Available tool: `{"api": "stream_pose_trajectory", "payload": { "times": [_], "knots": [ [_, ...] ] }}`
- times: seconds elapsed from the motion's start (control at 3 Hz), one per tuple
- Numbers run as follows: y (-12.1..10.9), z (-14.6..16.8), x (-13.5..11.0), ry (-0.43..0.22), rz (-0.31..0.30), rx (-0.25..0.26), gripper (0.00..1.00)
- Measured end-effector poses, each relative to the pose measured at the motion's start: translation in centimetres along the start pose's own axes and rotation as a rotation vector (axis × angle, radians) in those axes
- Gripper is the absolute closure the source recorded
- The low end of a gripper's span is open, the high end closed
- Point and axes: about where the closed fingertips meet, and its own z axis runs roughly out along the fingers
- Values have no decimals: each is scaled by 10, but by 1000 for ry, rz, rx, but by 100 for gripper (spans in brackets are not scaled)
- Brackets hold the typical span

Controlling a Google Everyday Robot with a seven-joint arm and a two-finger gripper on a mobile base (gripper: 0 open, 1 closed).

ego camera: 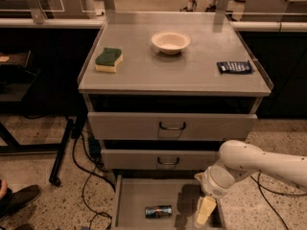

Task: Pick redbull can from bottom drawer and place on counter

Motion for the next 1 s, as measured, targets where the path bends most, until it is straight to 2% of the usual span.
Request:
{"api": "stream_pose_trajectory", "payload": {
  "times": [0.33,0.67,1.0],
  "knots": [
    [-31,63,31,-56,24,-63,0],
    [-33,68,33,-60,27,-68,0],
    [-27,89,32,-73,14,-101,0]
  ]
}}
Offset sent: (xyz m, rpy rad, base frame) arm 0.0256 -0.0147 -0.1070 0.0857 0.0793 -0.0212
